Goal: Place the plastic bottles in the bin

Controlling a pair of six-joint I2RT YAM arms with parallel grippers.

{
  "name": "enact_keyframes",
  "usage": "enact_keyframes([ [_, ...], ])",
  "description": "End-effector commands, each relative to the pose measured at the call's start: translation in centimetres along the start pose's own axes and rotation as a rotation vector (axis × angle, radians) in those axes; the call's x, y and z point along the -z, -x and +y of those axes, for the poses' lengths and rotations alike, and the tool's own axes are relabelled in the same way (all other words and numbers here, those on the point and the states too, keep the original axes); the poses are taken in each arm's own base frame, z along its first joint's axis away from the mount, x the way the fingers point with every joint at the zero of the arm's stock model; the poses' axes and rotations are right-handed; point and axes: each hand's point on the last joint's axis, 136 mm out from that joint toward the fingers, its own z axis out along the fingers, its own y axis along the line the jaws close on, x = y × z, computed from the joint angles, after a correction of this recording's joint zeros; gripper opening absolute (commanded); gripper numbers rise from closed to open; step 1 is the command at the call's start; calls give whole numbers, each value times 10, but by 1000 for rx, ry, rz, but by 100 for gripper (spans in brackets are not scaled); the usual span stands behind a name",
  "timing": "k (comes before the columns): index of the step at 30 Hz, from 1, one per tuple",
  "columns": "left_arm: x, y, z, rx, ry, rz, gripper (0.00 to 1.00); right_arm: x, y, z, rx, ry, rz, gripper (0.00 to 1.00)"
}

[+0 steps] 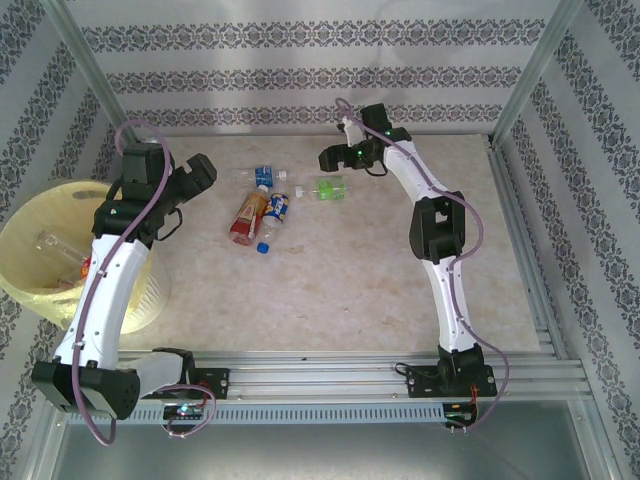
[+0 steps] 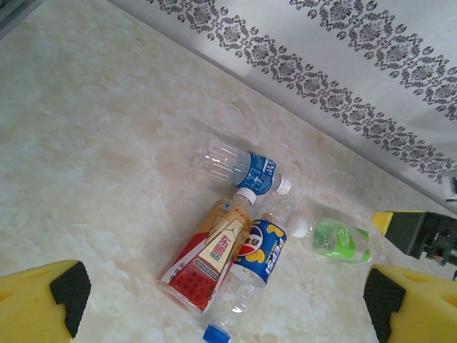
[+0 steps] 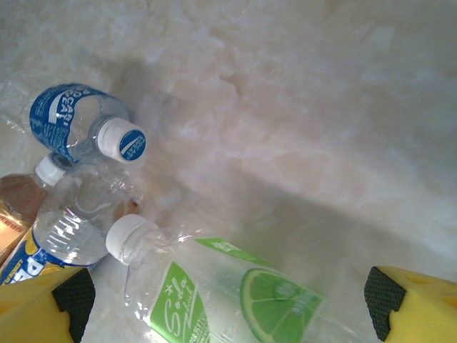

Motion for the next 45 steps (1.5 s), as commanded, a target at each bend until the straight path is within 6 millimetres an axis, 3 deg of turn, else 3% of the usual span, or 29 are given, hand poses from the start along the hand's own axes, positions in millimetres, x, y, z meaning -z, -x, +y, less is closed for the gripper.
enact_keyframes([
  [1,-5,-1,-8,-20,-31,-2,100,-6,-8,16,-56,124,40,98],
  [8,-6,-3,-6,-17,-27,2,100,-1,-32,21,-49,117,119,98],
  [13,-8,-5,-4,-20,-18,7,100,4,-57,29,53,45,178,98],
  [18,-9,-7,-3,-21,-16,11,100,-4,-87,37,165,-57,272,98],
  [23,-9,-8,-2,-23,-14,14,100,-14,-102,36,271,-195,322,98],
  [35,-6,-12,-2,-23,-31,15,100,-13,-114,23,325,-396,334,77],
  [41,-6,-15,-8,-19,-71,26,100,-8,-113,30,298,-394,276,56],
  [45,-6,-18,-17,-15,-119,41,100,7,-105,41,316,-370,213,48],
])
